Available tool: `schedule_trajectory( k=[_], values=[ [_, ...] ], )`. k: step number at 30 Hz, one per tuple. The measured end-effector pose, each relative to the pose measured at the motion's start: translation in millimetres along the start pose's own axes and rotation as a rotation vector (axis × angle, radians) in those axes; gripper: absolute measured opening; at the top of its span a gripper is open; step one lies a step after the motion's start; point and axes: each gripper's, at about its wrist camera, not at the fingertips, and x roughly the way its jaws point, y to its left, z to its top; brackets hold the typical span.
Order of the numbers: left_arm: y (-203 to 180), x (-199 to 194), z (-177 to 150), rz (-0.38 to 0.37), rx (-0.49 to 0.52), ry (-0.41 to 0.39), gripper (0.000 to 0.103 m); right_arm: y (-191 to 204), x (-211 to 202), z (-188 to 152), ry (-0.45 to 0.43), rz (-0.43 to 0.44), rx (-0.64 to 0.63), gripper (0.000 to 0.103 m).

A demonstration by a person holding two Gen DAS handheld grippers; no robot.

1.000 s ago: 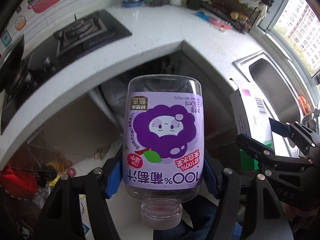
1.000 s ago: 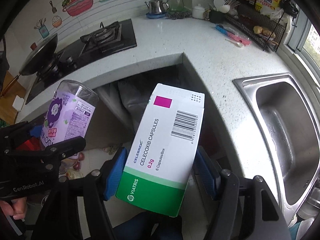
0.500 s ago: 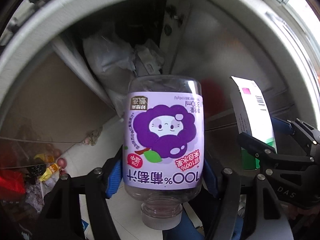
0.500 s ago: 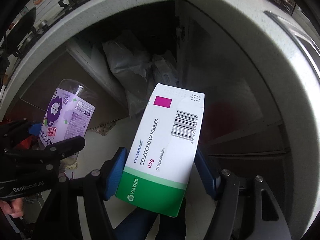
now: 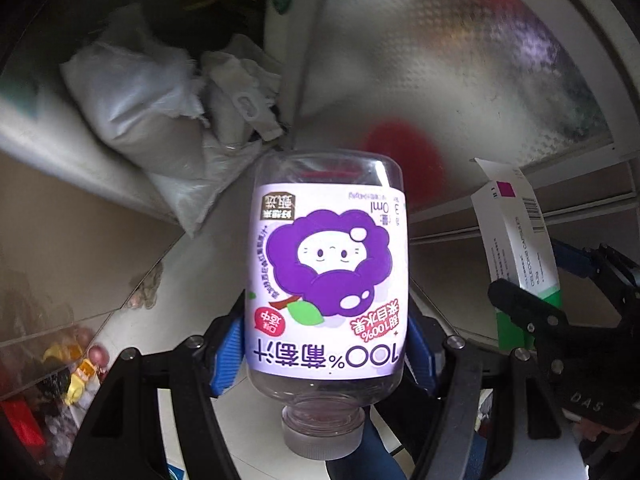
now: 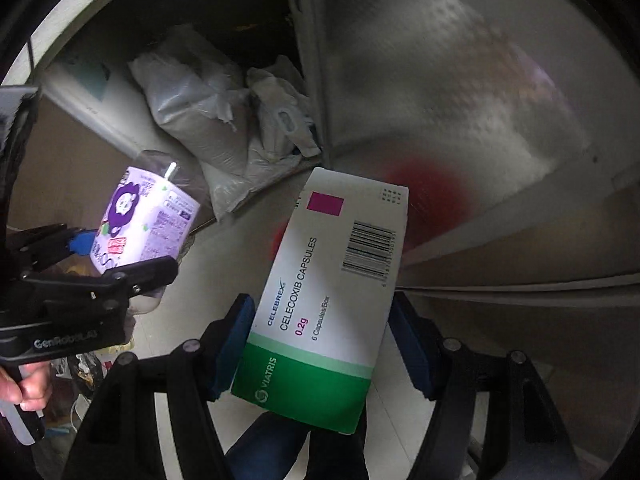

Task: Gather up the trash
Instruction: 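Carry the juice bottle and Celecoxib box down over the red bin, then open both tools over the red bin to drop bottle and box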

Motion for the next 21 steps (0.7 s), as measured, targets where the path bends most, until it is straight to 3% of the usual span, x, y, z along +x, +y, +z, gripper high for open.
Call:
schedule_trajectory(
  k=[4, 7, 9, 12, 21],
  values=[
    [-8.9, 18.5, 10.7, -0.025, 0.044, 0.019, 0.068, -3.8, 7.3, -1.7, 0.012, -0.001, 0.035, 0.066],
    [-14.9, 27.1, 17.4, -0.041, 0.062, 0.033, 0.087, -9.7, 14.2, -1.6, 0.022, -0.003, 0.057, 0.066],
    [-16.7, 31.6, 21.6, -0.021, 0.073, 0.036, 0.089, -13.7, 18.7, -1.5, 0.032, -0.006, 0.073, 0.066],
    [-18.3, 34.7, 25.7, 0.028, 0.105, 0.041, 0.103, -17.8, 23.6, 1.0, 0.035, -0.01, 0.094, 0.066],
    [5.4, 9.8, 11.2, 0.05, 0.089, 0.003, 0.103, -12.4, 20.5, 8.8, 0.026, -0.002, 0.067, 0.066]
  ],
)
